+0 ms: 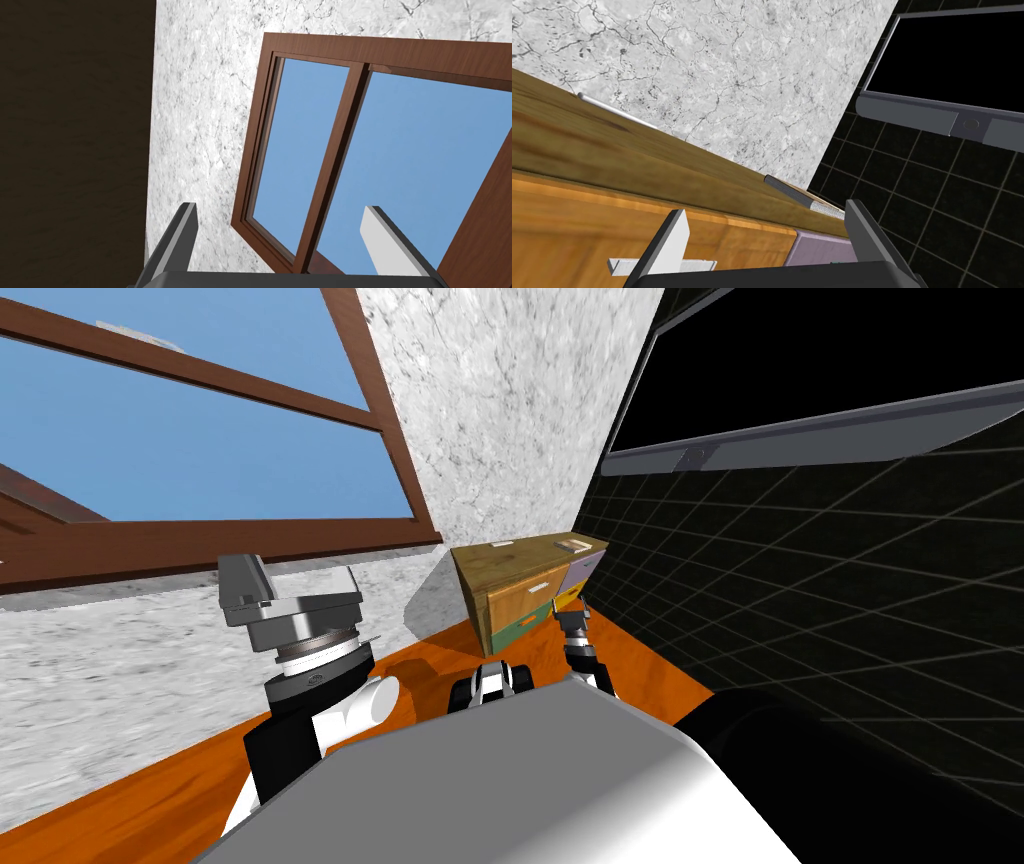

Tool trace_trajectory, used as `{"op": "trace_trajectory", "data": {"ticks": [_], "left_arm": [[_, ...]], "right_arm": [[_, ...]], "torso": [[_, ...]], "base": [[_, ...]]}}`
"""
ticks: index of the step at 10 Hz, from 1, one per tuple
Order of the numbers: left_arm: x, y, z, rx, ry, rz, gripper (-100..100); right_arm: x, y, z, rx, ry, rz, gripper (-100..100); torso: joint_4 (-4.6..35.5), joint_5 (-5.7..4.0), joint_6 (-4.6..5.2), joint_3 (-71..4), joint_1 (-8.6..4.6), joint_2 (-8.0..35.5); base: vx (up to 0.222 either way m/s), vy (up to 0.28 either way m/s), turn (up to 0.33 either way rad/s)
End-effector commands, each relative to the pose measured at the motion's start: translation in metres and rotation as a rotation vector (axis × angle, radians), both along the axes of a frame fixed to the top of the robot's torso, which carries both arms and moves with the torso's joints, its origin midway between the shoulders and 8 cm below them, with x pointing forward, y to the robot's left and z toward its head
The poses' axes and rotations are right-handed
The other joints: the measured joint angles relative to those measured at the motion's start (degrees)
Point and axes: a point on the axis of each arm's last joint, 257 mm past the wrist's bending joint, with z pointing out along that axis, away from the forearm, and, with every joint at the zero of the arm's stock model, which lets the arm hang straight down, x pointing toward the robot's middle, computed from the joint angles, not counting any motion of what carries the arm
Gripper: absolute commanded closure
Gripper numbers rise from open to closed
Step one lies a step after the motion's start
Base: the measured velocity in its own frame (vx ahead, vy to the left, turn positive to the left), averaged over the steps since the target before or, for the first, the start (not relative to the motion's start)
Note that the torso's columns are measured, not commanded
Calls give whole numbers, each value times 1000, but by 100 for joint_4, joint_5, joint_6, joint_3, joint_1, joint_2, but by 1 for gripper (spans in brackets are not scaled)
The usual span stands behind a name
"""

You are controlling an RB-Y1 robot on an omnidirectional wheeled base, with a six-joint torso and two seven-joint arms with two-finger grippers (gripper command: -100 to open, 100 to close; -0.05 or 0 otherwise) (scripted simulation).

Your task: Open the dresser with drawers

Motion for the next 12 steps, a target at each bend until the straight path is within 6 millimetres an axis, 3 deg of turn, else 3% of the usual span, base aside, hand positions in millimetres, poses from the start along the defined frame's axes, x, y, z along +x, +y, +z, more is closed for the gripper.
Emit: {"op": "trace_trajectory", "data": {"ticks": [1,7,9,12], "left_arm": [[0,0,0,0,0,0,0],[0,0,0,0,0,0,0],[0,0,0,0,0,0,0],[0,0,0,0,0,0,0]], "right_arm": [[-3,-6,-11,119,-4,23,-100],[-10,-20,-40,394,-13,57,-100],[-10,-20,-40,430,-23,72,-100],[-14,-28,-61,599,-33,83,-100]], "torso": [[0,-3,-5,-1,-9,-4],[0,-1,-2,1,-1,0],[0,0,0,0,3,-1],[0,0,-1,0,2,0]], "base": [[30,-63,173],[17,-48,187],[11,-48,83],[9,-53,231]]}}
